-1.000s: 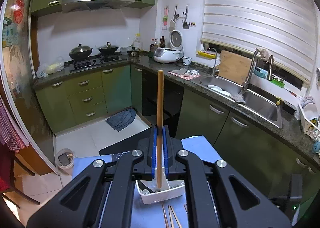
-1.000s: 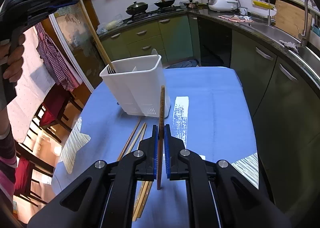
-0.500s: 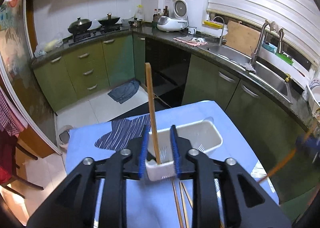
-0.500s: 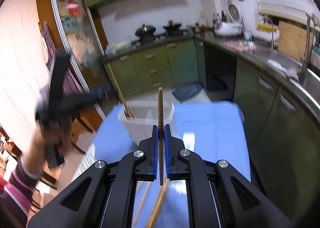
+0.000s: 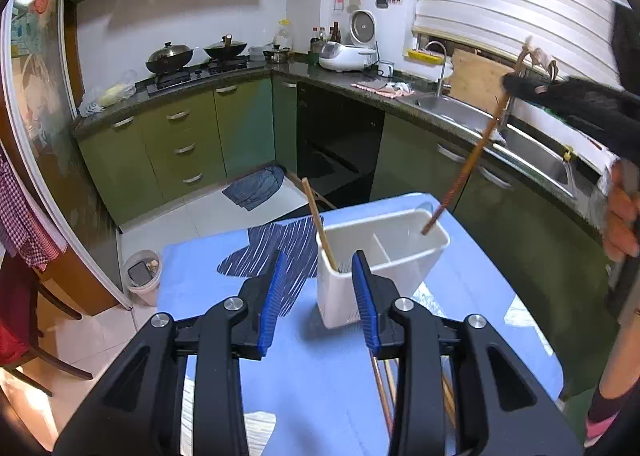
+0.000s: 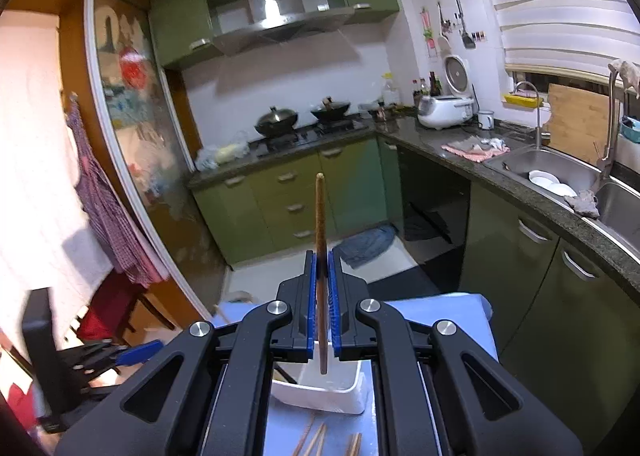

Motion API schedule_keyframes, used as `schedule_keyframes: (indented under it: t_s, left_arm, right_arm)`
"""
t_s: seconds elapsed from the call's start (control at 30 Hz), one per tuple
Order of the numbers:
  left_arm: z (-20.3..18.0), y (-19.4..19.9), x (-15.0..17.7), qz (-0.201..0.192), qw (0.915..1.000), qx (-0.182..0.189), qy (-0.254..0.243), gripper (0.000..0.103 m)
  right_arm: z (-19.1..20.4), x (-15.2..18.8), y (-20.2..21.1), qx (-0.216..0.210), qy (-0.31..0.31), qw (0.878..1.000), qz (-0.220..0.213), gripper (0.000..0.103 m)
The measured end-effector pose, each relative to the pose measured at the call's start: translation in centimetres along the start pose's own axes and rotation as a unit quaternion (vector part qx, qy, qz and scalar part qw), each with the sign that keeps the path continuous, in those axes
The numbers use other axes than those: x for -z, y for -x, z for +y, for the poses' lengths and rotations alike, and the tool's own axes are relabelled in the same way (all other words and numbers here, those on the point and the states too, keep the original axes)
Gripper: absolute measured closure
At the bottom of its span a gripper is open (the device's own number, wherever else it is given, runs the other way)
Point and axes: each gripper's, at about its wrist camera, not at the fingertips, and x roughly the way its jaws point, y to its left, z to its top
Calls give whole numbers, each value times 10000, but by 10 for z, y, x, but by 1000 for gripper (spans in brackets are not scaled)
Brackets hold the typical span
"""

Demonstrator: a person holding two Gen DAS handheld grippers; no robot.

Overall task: Organize utensils
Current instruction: 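Drop the chopstick into the holder with the left tool while the right carries its chopstick over, then open the right tool to drop its chopstick into the holder, then lower the left tool onto another wooden chopstick and close on it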

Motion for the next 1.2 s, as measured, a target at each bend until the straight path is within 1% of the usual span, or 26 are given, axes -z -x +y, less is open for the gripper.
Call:
schedule_keyframes:
  t_s: [0.1,0.2,0.33,0.4,0.43,0.47,0.6,0.7,0.8,0.93,0.97,1.03,1.13,1.2]
  left_arm:
    - [-1,-3,6,126,9999,33,-36,70]
    - [-5,-11,17,327,9994,115,-51,70]
    - [-12,-30,33,717,9971,266,6,70]
    - [-17,-38,38,848,9960,285,-3,70]
    - [-21,-44,41,913,9954,276,-48,70]
    - [-24,-47,42,953,9951,267,-86,70]
    - [-33,-66,52,1163,9927,270,-142,70]
    - [-40,-83,59,1353,9903,268,-151,70]
    - [-45,-107,71,1684,9853,255,-106,70]
    - [-52,-134,88,2098,9774,221,-149,70]
    - [-54,-139,92,2192,9753,224,-150,73]
    - [-58,-149,99,2400,9704,263,-116,76]
    - [-61,-162,106,2604,9651,272,-56,76]
    - [-64,-167,108,2645,9641,242,-60,77]
  right_arm:
    - [2,18,-27,82,55,9992,375,96]
    - [1,38,-46,58,92,9977,676,96]
    - [1,55,-52,22,155,9968,786,96]
    - [0,56,-46,-18,176,9972,722,94]
    - [0,56,-39,-37,182,9977,659,88]
    - [1,59,-30,-57,186,9980,607,86]
    - [-4,65,6,-71,280,9986,441,86]
    - [-11,78,24,-7,335,9979,548,85]
    - [-23,105,30,85,357,9961,803,85]
    - [-44,145,18,268,341,9911,1262,85]
    - [-52,158,12,321,290,9889,1419,85]
    - [-63,175,2,379,209,9857,1629,85]
    - [-80,201,-14,491,92,9787,1992,85]
    - [-87,214,-21,527,46,9758,2121,85]
